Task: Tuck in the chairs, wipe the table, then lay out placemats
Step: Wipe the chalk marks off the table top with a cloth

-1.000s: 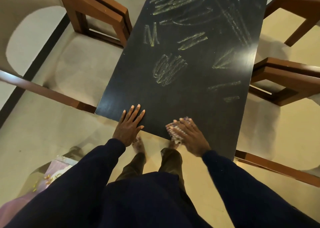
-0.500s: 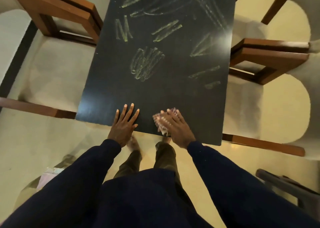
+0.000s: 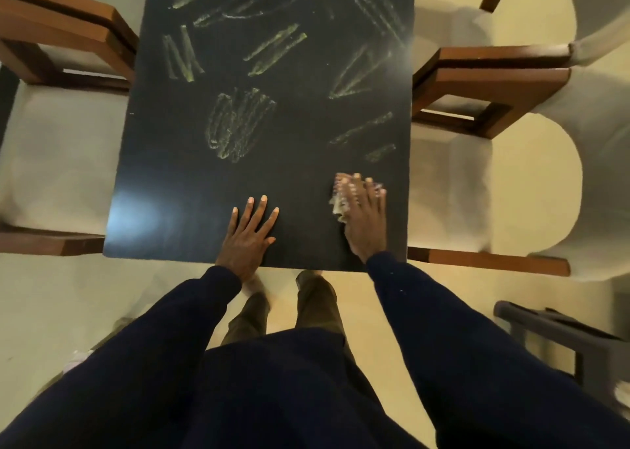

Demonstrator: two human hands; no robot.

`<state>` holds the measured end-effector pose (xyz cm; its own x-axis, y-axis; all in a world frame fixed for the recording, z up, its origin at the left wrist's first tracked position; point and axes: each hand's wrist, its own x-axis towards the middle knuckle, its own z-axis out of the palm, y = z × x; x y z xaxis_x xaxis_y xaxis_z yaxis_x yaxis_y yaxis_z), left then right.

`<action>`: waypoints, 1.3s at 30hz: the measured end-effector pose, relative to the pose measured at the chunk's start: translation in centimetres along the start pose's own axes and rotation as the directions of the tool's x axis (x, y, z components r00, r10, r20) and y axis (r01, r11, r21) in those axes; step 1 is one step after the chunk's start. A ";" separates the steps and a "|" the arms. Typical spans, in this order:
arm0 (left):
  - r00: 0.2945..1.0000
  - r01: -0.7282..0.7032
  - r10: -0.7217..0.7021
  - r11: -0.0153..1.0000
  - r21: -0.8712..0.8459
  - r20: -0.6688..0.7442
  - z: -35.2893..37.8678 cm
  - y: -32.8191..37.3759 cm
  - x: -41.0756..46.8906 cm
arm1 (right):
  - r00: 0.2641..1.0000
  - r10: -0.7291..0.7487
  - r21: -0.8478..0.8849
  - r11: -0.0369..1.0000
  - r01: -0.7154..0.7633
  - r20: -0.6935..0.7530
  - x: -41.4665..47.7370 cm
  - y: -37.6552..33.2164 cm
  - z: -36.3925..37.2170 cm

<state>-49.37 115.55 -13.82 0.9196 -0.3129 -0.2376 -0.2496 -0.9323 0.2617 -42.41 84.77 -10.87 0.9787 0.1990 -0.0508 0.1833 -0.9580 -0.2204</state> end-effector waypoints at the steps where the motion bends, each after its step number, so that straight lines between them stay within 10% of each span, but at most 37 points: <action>1: 1.000 -0.011 0.011 1.000 -0.001 0.005 0.0 0.5 0.4 | 0.995 -0.093 0.025 0.995 0.092 0.032 -1.0 -0.7 0.4; 6: 0.998 -0.055 0.055 0.998 0.009 0.010 -0.3 2.3 2.4 | 0.870 -0.449 0.087 0.893 0.441 0.204 -9.0 3.2 0.2; 15: 0.994 -0.090 0.088 0.995 0.030 0.063 -0.9 4.9 4.2 | 0.990 0.126 0.038 0.992 -0.124 -0.067 -4.1 6.8 -1.6; 23: 0.985 -0.133 0.132 0.991 0.000 0.112 -1.2 7.5 5.4 | 0.965 -0.236 0.155 0.964 0.218 0.112 -11.8 6.6 -0.2; 39: 0.978 0.059 -0.045 0.996 -0.063 0.203 -3.0 8.5 6.2 | 0.998 -0.066 0.131 0.989 0.068 -0.020 3.6 6.2 -2.0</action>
<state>-44.90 106.25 -10.24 0.8492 -0.3011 -0.4338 -0.1757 -0.9358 0.3055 -37.57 79.13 -10.43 0.9660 0.2579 -0.0164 0.2361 -0.9067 -0.3495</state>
